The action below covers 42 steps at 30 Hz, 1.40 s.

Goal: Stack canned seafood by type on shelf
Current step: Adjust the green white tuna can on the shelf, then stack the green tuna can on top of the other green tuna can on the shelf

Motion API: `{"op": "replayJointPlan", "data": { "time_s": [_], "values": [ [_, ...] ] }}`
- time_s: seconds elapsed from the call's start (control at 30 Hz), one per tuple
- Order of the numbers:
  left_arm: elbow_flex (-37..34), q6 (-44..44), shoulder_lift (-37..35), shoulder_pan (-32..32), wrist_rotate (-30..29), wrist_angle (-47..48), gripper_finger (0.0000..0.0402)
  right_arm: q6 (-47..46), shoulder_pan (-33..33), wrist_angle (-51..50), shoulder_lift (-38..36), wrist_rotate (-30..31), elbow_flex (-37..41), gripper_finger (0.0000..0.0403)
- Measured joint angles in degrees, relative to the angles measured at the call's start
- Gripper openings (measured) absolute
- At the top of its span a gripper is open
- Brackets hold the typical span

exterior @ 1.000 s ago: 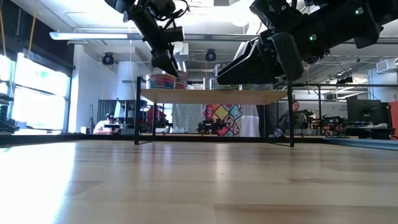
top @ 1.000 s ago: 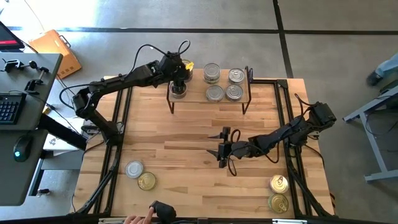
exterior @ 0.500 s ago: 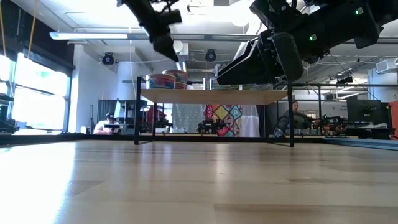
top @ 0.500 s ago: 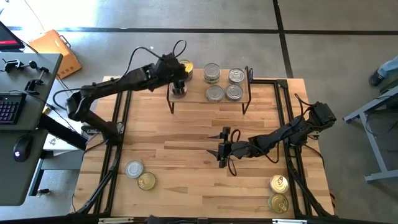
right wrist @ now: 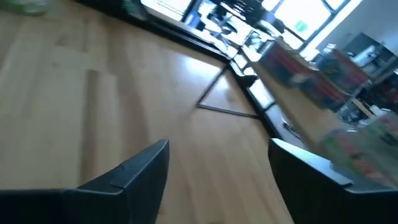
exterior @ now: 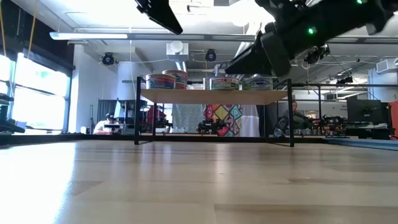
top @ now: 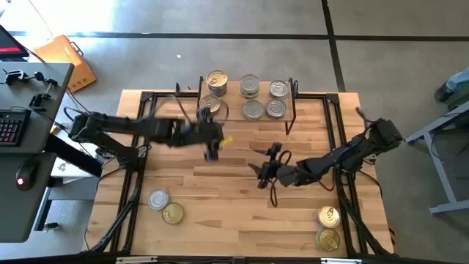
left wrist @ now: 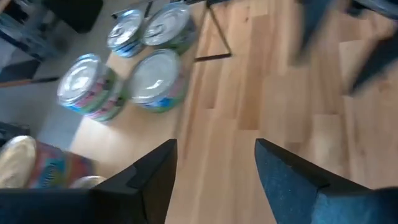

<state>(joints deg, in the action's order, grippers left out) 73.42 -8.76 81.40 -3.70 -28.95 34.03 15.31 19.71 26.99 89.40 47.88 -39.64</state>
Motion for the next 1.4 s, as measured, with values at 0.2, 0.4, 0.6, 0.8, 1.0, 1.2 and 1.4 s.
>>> {"op": "replayJointPlan", "data": {
  "time_s": [0.2,0.4,0.6,0.8,1.0,1.2,1.4],
  "values": [
    [-12.73,8.91,0.05,-10.56,-11.49,-14.17,0.0191,-1.85,-6.07,-6.17,-6.86,0.08,-0.01,0.0181],
    [-26.15,16.12,0.08,-14.95,-17.89,-32.09,0.0188,-1.38,-14.46,-9.45,-8.38,-1.83,-1.85,0.0051],
    [-33.82,15.58,0.08,-15.59,-21.84,-45.0,0.0188,-3.24,-21.24,-16.21,-6.59,-3.89,-6.84,0.0016],
    [-34.07,14.65,0.08,-15.55,-21.93,-45.12,0.0188,-4.84,-24.66,-19.04,-4.92,-7.12,-9.23,0.0005],
    [-34.07,14.84,0.08,-15.61,-21.88,-45.1,0.0188,-4.83,-26.49,-18.59,-1.29,-11.36,-12.47,0.0002],
    [-34.07,15.45,0.08,-15.93,-21.81,-45.1,0.0188,-3.29,-27.22,-19.12,1.69,-11.65,-16.02,0.0],
    [-34.06,15.61,0.08,-16.88,-21.8,-45.2,0.0188,-1.55,-26.15,-19.53,-0.25,-11.93,-17.67,0.0]
  ]
}}
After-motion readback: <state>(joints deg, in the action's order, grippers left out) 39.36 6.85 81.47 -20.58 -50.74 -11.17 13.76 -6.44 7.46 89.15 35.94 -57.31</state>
